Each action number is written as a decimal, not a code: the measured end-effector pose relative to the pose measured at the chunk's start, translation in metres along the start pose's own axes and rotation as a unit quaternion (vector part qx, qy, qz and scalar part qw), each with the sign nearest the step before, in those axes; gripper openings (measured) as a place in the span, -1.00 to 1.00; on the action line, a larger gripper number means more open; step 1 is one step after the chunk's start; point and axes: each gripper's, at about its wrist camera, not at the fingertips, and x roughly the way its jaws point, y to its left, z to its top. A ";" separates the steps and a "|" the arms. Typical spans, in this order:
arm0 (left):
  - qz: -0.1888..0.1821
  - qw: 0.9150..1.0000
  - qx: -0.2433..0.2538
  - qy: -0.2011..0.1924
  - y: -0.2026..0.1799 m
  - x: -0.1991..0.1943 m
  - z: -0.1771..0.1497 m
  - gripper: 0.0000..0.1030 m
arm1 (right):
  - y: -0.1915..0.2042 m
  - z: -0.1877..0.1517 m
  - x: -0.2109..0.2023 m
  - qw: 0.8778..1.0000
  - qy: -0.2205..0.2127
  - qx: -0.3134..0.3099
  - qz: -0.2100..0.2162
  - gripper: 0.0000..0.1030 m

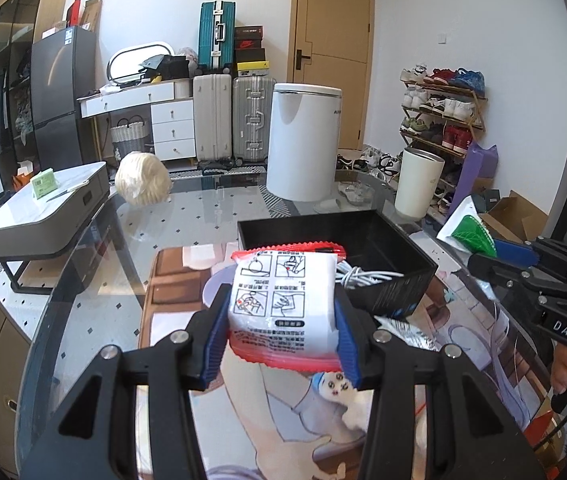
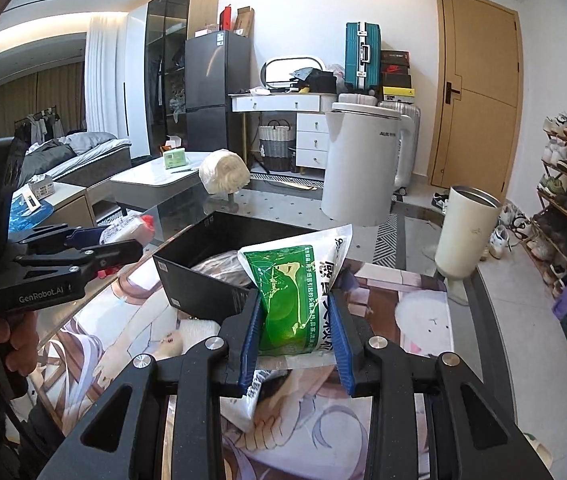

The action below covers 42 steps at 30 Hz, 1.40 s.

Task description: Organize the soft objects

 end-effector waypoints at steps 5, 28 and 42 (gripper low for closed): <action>-0.004 1.000 0.006 -0.001 -0.001 0.009 0.009 -0.11 | 0.001 0.006 0.009 1.000 0.001 -0.004 0.006 -0.38; -0.016 1.000 0.022 0.011 -0.008 0.052 0.032 -0.11 | 0.002 0.027 0.051 0.999 0.022 -0.025 0.024 -0.38; -0.022 0.999 0.023 0.031 -0.005 0.080 0.037 -0.11 | 0.001 0.034 0.082 0.998 0.047 -0.033 0.036 -0.38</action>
